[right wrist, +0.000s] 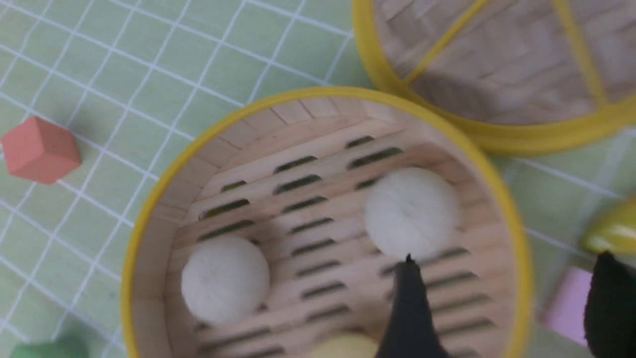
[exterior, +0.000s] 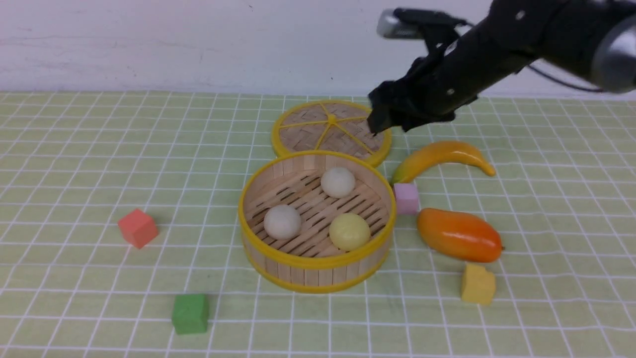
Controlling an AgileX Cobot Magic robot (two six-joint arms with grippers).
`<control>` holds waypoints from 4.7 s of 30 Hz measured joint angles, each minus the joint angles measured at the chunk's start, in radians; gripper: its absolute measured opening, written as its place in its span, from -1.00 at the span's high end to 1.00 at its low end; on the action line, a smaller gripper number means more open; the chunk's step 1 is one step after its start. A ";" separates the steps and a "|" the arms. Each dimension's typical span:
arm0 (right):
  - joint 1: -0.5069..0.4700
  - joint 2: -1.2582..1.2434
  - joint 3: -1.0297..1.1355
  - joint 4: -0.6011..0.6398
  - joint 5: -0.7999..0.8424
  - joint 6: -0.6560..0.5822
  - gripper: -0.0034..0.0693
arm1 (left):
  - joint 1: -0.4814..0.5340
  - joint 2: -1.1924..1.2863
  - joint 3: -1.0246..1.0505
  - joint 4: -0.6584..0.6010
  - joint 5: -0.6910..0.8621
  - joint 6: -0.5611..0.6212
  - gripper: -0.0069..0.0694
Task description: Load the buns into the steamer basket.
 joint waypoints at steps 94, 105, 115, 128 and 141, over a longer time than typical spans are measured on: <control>-0.352 -1.958 1.873 -0.345 -0.498 0.238 0.82 | 0.000 0.000 0.000 0.003 0.003 -0.002 0.20; -0.352 -1.958 1.873 -0.345 -0.498 0.238 0.81 | 0.000 0.000 0.000 0.003 0.003 -0.002 0.20; -0.352 -1.958 1.873 -0.345 -0.498 0.239 0.78 | 0.000 0.000 0.000 0.003 0.003 -0.002 0.20; -0.352 -1.958 1.873 -0.345 -0.498 0.239 0.74 | 0.000 0.000 0.000 0.003 0.003 -0.002 0.20; -0.352 -1.958 1.873 -0.345 -0.498 0.239 0.67 | 0.000 0.000 0.000 0.003 0.003 -0.002 0.20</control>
